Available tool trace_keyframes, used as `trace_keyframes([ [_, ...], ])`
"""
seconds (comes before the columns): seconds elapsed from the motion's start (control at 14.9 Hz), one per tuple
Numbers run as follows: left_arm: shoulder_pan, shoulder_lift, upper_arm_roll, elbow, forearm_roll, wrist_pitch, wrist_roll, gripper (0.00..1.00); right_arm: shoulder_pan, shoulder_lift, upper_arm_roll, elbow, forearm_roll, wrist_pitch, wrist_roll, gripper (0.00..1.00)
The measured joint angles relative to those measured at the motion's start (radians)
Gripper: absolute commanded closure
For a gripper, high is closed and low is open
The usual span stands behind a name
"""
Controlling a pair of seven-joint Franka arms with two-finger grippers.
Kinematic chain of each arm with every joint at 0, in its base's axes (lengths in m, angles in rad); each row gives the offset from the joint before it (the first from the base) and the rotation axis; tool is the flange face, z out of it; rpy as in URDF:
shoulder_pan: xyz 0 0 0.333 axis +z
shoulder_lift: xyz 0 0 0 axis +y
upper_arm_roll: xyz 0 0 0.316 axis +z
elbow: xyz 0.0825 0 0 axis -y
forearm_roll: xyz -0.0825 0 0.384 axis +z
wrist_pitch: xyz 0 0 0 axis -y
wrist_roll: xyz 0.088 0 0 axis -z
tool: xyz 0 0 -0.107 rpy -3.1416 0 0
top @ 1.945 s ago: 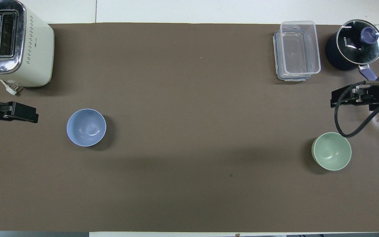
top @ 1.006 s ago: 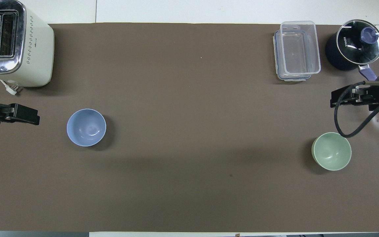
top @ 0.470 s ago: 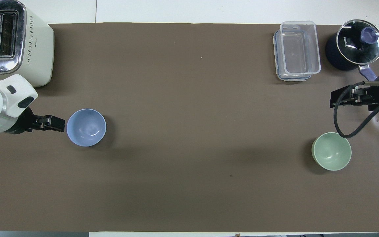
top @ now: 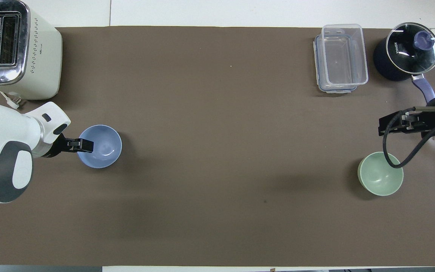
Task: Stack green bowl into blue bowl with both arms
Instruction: 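Reach the left gripper to the blue bowl rim and grasp it, then carry the blue bowl toward center while the right gripper grasps the green bowl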
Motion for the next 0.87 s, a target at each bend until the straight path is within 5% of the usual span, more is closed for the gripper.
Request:
trace_keyframes([
  [0.47, 0.000, 0.091, 0.000, -0.029, 0.013, 0.119, 0.003, 0.48, -0.166, -0.183, -0.010, -0.451, 0.000, 0.345, -0.199, 0.01],
  [0.67, 0.002, 0.092, 0.004, -0.036, 0.018, 0.130, 0.003, 0.98, -0.225, -0.202, -0.011, -0.565, 0.000, 0.491, -0.389, 0.01],
  [0.87, 0.004, 0.092, 0.007, -0.030, 0.020, 0.140, 0.003, 1.00, -0.265, -0.165, -0.012, -0.626, 0.000, 0.582, -0.498, 0.02],
])
